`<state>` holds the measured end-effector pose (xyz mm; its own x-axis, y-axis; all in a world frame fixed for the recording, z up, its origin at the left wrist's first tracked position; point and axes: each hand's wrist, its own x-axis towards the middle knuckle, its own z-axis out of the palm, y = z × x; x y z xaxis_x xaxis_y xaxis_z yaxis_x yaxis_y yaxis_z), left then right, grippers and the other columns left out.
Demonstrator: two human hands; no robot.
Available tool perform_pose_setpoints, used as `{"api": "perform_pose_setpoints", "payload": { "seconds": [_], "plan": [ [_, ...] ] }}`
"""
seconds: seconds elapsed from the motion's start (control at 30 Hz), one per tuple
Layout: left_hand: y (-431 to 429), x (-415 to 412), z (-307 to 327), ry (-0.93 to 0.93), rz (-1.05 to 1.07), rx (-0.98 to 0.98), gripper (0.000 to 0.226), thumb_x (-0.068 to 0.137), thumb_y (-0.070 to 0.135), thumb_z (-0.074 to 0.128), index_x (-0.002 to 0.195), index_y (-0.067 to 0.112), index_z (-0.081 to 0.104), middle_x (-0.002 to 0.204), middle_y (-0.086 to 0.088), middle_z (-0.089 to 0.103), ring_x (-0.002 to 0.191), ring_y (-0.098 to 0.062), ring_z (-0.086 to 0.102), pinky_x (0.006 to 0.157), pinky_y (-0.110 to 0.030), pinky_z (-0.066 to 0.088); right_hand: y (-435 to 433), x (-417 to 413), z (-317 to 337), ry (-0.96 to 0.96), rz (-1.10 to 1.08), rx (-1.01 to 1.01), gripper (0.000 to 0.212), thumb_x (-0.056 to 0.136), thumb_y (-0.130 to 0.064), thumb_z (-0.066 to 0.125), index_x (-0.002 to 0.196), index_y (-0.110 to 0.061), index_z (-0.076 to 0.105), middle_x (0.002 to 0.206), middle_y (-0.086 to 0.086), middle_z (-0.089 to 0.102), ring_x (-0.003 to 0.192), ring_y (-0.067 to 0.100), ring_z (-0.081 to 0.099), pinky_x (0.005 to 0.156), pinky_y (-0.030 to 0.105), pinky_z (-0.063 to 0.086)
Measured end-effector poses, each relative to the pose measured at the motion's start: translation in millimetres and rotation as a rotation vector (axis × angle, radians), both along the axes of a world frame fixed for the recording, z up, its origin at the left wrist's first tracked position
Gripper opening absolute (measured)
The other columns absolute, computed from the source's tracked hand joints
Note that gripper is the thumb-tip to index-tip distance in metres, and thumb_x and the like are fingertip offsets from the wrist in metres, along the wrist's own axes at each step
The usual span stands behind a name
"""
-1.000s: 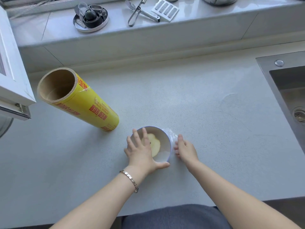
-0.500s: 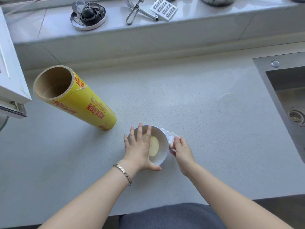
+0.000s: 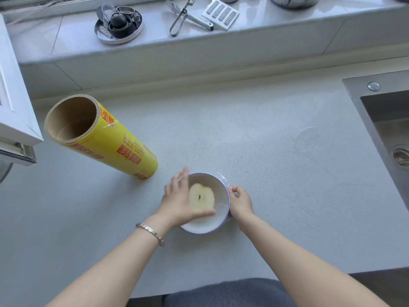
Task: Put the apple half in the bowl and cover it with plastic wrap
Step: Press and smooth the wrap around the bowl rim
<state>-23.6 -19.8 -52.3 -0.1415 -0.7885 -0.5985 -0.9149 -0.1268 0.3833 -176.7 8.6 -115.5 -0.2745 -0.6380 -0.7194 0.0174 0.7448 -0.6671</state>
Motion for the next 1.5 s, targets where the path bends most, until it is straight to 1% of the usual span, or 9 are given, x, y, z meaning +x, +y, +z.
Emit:
{"api": "perform_pose_setpoints", "payload": {
  "seconds": [0.07,0.1,0.17,0.43,0.7,0.87,1.07,1.3,1.5],
  "plan": [
    [-9.4,8.9,2.3,0.194,0.395,0.112,0.076,0.075,0.066,0.055,0.128,0.013,0.043,0.124,-0.014,0.050,0.119,-0.027,0.046,0.093,-0.037,0.038,0.9,-2.9,-2.3,-0.029,0.032,0.003,0.022,0.092,-0.034,0.045,0.081,-0.017,0.053,0.079,0.008,0.060,0.069,0.024,0.055,0.066,0.035,0.043],
    [-11.1,10.7,2.2,0.248,0.536,0.146,0.057,0.078,0.068,0.047,0.094,0.014,0.054,0.088,-0.010,0.054,0.087,-0.024,0.053,0.069,-0.034,0.039,1.7,-3.4,-2.6,-0.028,0.042,-0.003,0.023,0.092,-0.034,0.045,0.081,-0.016,0.053,0.080,0.008,0.060,0.070,0.024,0.055,0.067,0.035,0.043],
    [-10.4,10.9,0.4,0.276,0.682,0.152,0.050,0.083,0.066,0.040,0.063,0.021,0.033,0.064,-0.001,0.030,0.058,-0.018,0.031,0.054,-0.032,0.020,3.1,-3.0,-1.8,-0.009,0.061,-0.016,0.025,0.092,-0.035,0.044,0.080,-0.015,0.053,0.075,0.006,0.058,0.067,0.023,0.053,0.067,0.035,0.041],
    [-2.7,13.2,2.4,0.516,0.851,0.214,0.051,0.079,0.069,0.042,0.097,0.024,0.056,0.102,0.003,0.058,0.105,-0.023,0.051,0.103,-0.040,0.039,2.1,-3.2,45.5,0.012,0.120,-0.211,0.024,0.093,-0.032,0.043,0.073,-0.020,0.049,0.064,0.004,0.055,0.056,0.020,0.048,0.059,0.032,0.040],
    [12.7,10.0,15.9,0.731,0.976,0.066,0.063,0.055,0.079,0.061,0.073,0.019,0.067,0.079,-0.005,0.066,0.084,-0.026,0.059,0.087,-0.043,0.049,5.7,-21.9,83.2,-0.252,-0.046,-0.338,0.028,0.095,-0.026,0.040,0.069,-0.018,0.044,0.043,-0.015,0.031,0.039,0.005,0.026,0.038,0.016,0.023],
    [16.7,5.7,20.3,0.759,0.959,-0.044,0.096,0.014,0.095,0.052,0.068,0.016,0.059,0.082,-0.011,0.056,0.077,-0.021,0.050,0.072,-0.036,0.041,3.1,-21.4,78.2,-0.247,-0.067,-0.332,0.028,0.095,-0.025,0.040,0.069,-0.018,0.045,0.037,-0.013,0.028,0.035,0.004,0.020,0.035,0.015,0.020],
    [14.4,3.7,28.0,0.835,0.882,-0.070,0.095,0.014,0.092,0.057,0.068,0.013,0.059,0.079,-0.012,0.056,0.079,-0.024,0.051,0.072,-0.038,0.042,-2.5,-8.2,79.3,-0.256,0.077,-0.299,0.026,0.095,-0.020,0.043,0.073,-0.015,0.055,0.047,-0.012,0.057,0.041,0.002,0.048,0.041,0.014,0.038],
    [14.6,7.7,30.2,0.873,0.856,-0.074,0.095,0.014,0.090,0.061,0.068,0.013,0.058,0.076,-0.012,0.057,0.077,-0.024,0.053,0.072,-0.038,0.043,-6.9,-10.2,88.1,-0.311,0.151,-0.280,0.024,0.093,-0.016,0.047,0.069,-0.018,0.049,0.066,0.003,0.060,0.044,0.005,0.053,0.042,0.016,0.041],
    [20.2,16.6,26.0,0.896,0.904,-0.069,0.093,0.012,0.090,0.060,0.071,0.018,0.066,0.059,0.006,0.070,0.059,-0.010,0.065,0.059,-0.030,0.053,-6.5,-24.1,85.8,0.210,0.295,-0.364,0.007,0.089,-0.018,0.054,0.086,-0.023,0.059,0.089,-0.004,0.058,0.079,0.007,0.054,0.070,0.012,0.041]
  ]
}}
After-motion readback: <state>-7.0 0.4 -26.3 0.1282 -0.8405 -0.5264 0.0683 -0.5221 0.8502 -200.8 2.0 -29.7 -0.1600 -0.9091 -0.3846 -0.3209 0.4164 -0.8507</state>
